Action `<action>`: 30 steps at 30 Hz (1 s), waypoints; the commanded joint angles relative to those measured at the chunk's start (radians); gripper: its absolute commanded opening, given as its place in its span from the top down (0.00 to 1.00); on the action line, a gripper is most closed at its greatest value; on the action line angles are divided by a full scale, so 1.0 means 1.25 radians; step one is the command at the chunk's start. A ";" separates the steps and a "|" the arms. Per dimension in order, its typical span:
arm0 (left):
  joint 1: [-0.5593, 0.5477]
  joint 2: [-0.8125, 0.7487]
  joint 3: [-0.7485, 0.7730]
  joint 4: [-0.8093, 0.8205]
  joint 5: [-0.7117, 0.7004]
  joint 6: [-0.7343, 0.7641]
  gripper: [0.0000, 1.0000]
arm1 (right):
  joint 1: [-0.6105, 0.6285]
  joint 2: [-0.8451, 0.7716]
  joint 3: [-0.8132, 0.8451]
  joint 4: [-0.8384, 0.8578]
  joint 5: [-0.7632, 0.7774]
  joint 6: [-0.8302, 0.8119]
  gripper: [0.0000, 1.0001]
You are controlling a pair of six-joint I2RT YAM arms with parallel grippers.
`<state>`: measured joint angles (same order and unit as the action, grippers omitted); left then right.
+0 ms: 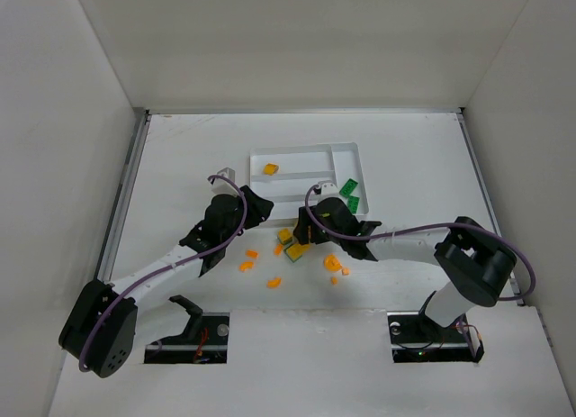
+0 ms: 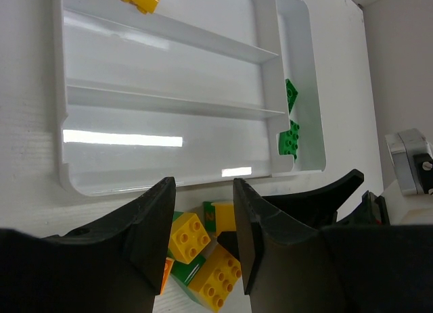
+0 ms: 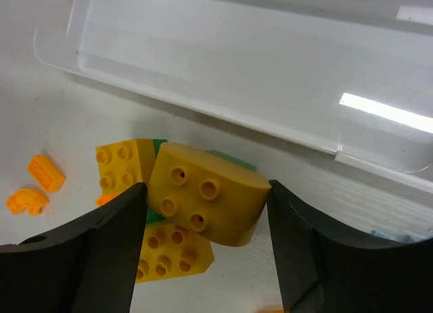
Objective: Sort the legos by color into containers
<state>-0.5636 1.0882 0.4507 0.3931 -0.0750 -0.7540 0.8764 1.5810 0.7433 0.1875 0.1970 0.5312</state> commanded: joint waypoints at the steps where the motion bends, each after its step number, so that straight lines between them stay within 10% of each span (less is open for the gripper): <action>1: -0.005 -0.005 0.004 0.035 0.010 -0.004 0.63 | -0.004 -0.006 0.014 0.054 0.001 0.012 0.39; 17: -0.028 -0.062 0.015 0.051 0.012 -0.025 0.57 | -0.048 -0.246 -0.062 0.081 -0.026 0.063 0.47; 30: -0.098 -0.050 -0.051 0.423 -0.047 -0.269 0.51 | -0.141 -0.299 -0.062 0.308 -0.197 0.404 0.47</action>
<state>-0.6788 1.0187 0.4194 0.6941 -0.0895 -0.9733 0.7059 1.1980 0.6685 0.3950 0.0177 0.8845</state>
